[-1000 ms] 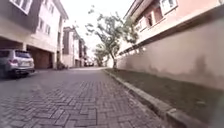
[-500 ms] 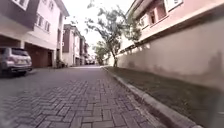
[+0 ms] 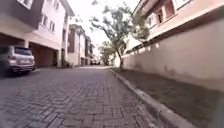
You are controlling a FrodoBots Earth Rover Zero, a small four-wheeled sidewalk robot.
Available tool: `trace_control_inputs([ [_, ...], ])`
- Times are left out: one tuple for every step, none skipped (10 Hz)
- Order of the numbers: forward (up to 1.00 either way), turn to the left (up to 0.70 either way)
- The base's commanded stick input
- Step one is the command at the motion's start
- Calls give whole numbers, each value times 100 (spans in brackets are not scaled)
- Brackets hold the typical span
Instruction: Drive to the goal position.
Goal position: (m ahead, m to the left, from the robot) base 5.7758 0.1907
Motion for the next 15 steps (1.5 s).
trace_control_inputs([
  [70,0],
  [70,0],
  [70,0],
  [70,0],
  [70,0],
  [70,0],
  [70,0],
  [70,0],
  [70,0],
  [70,0],
  [70,0],
  [70,0],
  [70,0],
  [70,0],
  [70,0],
])
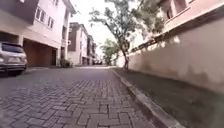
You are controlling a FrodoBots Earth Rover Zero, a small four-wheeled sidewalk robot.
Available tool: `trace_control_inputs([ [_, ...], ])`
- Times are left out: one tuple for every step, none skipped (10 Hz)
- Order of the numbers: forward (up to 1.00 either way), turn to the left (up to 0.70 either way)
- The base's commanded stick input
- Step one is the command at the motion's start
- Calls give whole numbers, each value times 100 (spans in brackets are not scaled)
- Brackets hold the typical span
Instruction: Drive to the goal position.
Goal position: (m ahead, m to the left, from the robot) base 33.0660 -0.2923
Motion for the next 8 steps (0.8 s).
trace_control_inputs([
  [70,0],
  [70,0],
  [70,0],
  [70,15],
  [70,33],
  [70,35],
  [70,22],
  [70,0],
])
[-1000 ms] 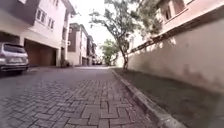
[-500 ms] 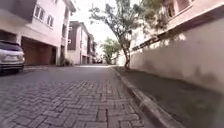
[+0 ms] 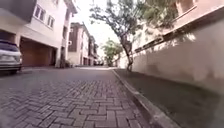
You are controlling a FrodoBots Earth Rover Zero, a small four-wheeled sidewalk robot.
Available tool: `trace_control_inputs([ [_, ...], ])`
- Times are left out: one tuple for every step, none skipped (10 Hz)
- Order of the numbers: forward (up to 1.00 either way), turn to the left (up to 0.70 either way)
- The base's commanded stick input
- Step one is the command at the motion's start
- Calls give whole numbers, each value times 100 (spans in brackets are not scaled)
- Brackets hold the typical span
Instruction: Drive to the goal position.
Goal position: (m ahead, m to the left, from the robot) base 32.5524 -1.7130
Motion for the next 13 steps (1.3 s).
trace_control_inputs([
  [70,0],
  [70,0],
  [70,0],
  [70,0],
  [70,0],
  [70,0],
  [70,0],
  [70,0],
  [70,0],
  [70,0],
  [70,0],
  [70,0],
  [70,0],
])
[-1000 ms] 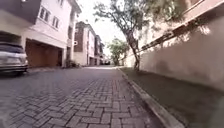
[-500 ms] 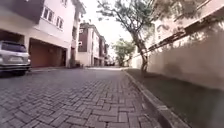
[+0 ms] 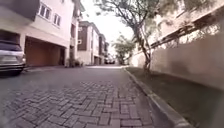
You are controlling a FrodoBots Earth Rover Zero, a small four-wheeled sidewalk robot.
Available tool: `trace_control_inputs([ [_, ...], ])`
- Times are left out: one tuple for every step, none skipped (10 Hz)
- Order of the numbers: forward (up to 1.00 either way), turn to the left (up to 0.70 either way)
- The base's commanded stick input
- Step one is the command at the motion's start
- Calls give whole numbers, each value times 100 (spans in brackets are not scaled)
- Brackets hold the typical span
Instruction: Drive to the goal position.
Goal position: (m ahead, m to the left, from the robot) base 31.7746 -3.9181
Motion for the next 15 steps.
trace_control_inputs([
  [70,0],
  [70,0],
  [70,0],
  [70,0],
  [70,0],
  [70,-14],
  [70,-35],
  [70,-35],
  [70,-17],
  [70,0],
  [70,0],
  [70,0],
  [70,0],
  [70,0],
  [70,0],
])
